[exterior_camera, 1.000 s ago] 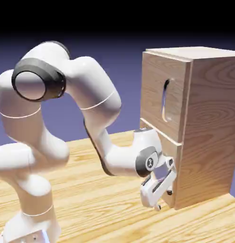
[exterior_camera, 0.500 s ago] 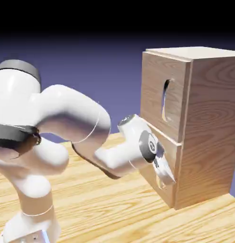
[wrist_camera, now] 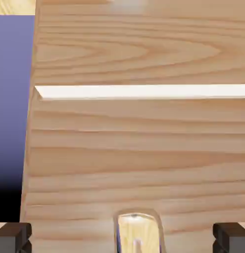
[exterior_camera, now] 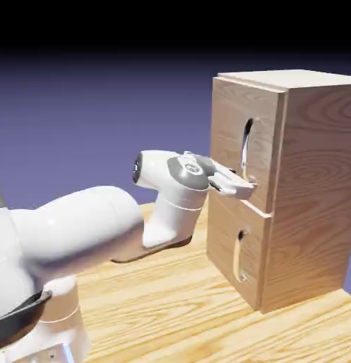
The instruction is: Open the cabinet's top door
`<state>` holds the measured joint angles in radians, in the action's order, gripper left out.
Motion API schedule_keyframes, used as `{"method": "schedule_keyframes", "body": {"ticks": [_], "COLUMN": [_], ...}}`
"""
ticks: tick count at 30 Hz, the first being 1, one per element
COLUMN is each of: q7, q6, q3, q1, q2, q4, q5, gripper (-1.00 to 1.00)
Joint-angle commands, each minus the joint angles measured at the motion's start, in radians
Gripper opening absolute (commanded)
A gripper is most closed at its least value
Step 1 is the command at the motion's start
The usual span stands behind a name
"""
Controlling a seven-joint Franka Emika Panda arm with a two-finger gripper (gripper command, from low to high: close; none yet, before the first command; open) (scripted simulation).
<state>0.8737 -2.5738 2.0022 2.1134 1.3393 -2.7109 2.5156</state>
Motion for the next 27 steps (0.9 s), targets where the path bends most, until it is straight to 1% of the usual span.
{"method": "schedule_keyframes", "body": {"ticks": [1,4,9,10,11,19,27], "q7": [-0.011,-0.012,-0.035,-0.035,-0.035,-0.115,-0.192], "q6": [0.005,0.011,0.057,0.057,0.057,0.405,0.753], "q3": [0.02,0.033,-0.032,-0.032,-0.032,0.168,0.406], "q1": [0.001,0.039,-0.136,-0.136,-0.136,-0.011,-0.032], "q2": [0.036,0.094,0.048,0.048,0.048,0.049,0.02], "q4": [-0.009,-0.043,0.087,0.087,0.087,-0.151,-0.282], "q5": [0.04,0.081,0.146,0.146,0.146,0.018,-0.201], "gripper": [0.0,0.0,0.0,-1.0,-1.0,-1.0,-1.0]}}
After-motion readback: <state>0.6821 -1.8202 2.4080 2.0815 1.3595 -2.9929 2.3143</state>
